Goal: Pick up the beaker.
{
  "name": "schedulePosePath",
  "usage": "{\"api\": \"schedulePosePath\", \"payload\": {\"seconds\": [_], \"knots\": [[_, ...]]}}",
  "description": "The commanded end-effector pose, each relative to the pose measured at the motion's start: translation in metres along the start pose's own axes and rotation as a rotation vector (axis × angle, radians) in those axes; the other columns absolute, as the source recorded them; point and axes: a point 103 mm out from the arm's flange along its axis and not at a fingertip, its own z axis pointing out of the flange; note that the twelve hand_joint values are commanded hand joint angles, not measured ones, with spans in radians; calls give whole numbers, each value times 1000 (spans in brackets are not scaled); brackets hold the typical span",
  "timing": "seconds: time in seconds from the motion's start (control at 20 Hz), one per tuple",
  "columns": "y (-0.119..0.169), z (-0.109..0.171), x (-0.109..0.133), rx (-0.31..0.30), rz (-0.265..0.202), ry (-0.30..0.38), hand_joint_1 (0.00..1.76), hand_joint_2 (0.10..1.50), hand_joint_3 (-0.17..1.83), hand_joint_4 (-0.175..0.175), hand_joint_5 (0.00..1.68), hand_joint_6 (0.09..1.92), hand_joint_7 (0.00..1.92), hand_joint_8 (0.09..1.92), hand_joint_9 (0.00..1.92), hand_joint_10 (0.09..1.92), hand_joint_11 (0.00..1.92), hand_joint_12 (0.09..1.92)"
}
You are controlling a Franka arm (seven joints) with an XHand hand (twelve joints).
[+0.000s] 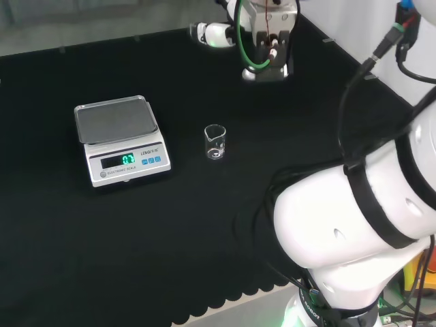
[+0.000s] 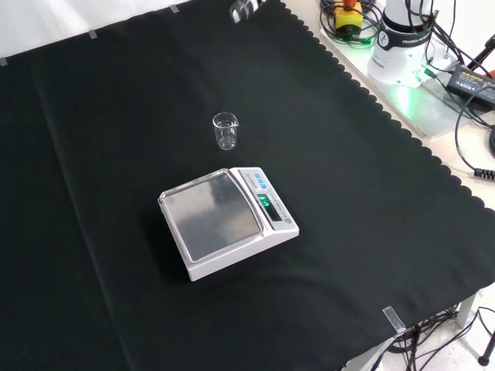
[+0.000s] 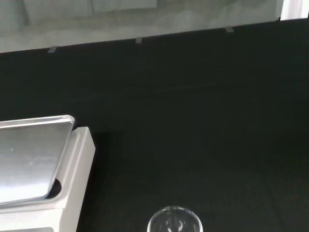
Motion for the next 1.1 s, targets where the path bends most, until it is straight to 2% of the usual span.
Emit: {"api": "schedulePosePath", "payload": {"seconds": [0.05,0.3,0.75,1.1], "knots": [[11,57,-10,73,20,61,47,965,215,-32,179,87,14,699,97,845,9,1546],[15,87,-13,136,3,66,51,964,215,-33,187,87,7,744,100,852,11,1548],[8,109,-19,179,7,85,57,962,215,-34,192,87,14,760,101,855,15,1550],[5,153,-20,264,-7,104,59,962,215,-35,195,87,16,769,102,857,21,1551]]}}
